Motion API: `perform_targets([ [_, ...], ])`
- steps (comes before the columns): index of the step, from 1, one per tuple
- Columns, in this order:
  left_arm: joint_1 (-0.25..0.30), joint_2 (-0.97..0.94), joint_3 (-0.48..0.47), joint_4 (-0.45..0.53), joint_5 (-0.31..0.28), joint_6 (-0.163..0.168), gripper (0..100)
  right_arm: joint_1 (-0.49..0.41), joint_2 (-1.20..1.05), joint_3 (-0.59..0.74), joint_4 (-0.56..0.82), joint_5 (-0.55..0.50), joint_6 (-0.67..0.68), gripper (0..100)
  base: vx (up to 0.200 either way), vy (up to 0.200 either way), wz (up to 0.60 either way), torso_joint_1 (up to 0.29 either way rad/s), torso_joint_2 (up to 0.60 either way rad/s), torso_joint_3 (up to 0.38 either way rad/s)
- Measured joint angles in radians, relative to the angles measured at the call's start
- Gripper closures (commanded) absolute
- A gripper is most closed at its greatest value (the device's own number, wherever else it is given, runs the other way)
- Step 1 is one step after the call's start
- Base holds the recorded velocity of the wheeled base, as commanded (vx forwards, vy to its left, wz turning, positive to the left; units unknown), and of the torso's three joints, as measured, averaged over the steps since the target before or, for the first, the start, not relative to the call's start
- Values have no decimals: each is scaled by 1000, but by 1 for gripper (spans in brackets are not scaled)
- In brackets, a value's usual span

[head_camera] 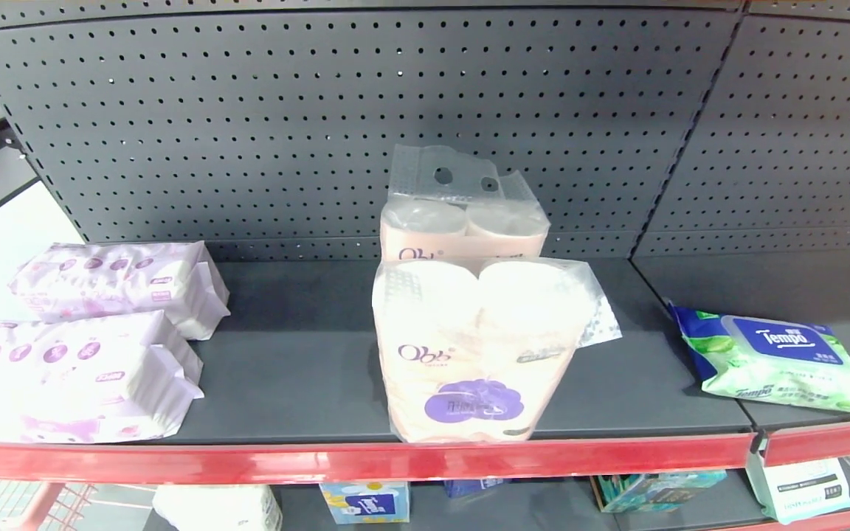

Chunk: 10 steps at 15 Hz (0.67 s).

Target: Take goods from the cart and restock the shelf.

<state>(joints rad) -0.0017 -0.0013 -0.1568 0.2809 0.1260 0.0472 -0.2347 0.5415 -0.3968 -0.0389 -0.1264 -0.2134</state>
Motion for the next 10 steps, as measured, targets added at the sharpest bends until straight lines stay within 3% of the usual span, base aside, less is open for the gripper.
perform_targets([
  [10,0,0,2,0,1,-5,0,17,-48,17,2,20,-3,0,0,0,0,0,0,0],
])
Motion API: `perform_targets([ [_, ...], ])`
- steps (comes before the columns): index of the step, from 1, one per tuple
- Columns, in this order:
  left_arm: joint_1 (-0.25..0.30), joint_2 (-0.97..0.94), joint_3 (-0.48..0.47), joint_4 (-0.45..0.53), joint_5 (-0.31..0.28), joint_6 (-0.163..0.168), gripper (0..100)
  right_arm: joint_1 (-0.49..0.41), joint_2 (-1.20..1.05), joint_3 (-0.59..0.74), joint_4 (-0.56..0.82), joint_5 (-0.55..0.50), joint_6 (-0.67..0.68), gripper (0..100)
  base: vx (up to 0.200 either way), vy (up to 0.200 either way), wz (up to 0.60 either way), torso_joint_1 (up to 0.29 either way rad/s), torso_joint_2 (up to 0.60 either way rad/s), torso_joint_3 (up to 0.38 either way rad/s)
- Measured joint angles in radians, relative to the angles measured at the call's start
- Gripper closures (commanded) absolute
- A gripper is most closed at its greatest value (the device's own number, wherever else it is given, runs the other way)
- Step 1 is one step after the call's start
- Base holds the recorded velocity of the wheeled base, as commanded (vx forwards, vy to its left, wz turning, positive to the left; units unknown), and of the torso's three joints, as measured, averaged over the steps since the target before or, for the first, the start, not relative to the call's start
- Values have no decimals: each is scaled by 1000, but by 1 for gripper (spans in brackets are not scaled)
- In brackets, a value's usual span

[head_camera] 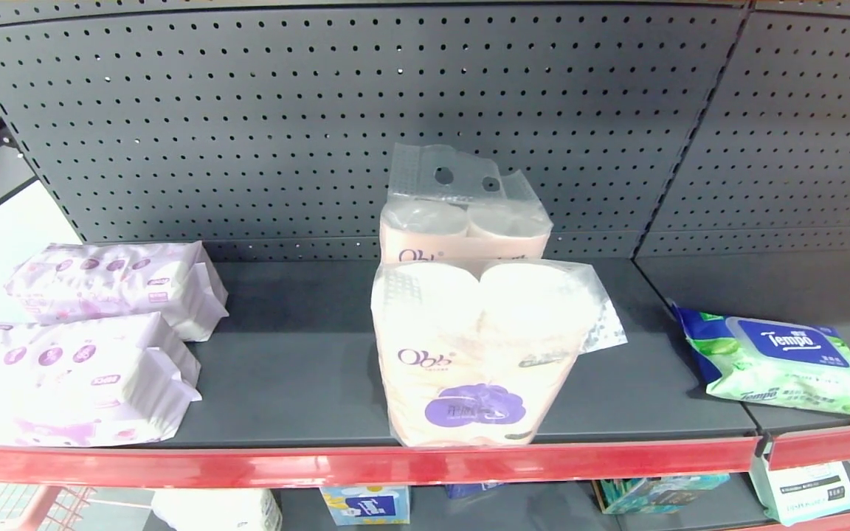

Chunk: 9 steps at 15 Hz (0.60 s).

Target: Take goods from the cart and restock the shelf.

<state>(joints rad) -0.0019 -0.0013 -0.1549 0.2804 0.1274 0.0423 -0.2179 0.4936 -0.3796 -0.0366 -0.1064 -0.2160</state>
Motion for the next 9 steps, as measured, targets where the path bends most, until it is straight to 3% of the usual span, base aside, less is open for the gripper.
perform_targets([
  [9,0,0,0,0,0,4,0,12,-24,26,0,1,-7,0,0,0,0,0,0,0],
])
